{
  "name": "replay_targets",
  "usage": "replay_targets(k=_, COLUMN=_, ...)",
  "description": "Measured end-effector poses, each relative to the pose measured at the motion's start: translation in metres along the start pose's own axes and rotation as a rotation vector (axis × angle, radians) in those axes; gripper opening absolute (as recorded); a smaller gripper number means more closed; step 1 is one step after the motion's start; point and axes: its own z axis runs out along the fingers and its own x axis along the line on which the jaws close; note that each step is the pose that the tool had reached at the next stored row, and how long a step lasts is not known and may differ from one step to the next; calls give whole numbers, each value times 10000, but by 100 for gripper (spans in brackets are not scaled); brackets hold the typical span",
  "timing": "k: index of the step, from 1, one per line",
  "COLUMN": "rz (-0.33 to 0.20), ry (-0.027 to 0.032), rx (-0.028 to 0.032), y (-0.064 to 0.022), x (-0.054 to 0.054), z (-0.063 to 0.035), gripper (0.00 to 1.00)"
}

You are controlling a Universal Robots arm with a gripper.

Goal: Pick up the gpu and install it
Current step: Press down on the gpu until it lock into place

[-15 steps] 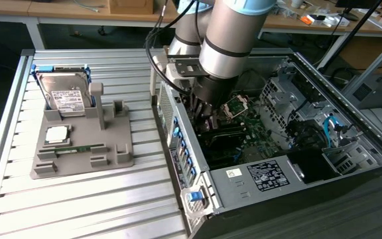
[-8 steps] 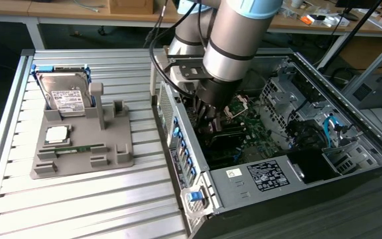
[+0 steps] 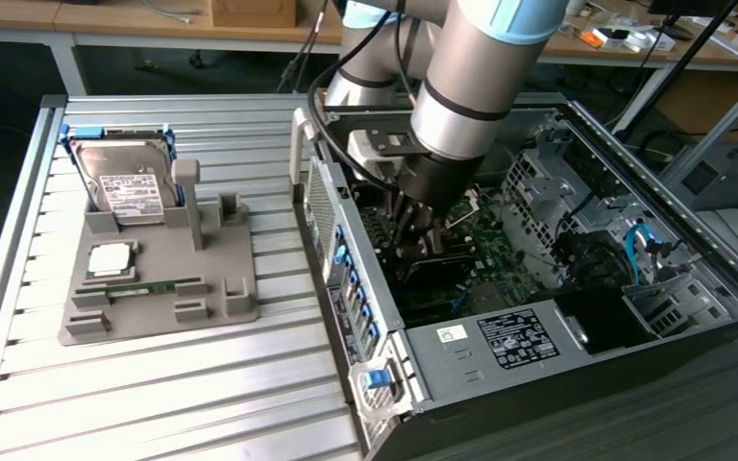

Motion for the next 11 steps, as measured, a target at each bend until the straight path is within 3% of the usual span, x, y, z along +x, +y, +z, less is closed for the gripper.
replay_targets(k=11, rz=-3, ry=14, rx=-7, y=2, x=19, z=55, gripper=11)
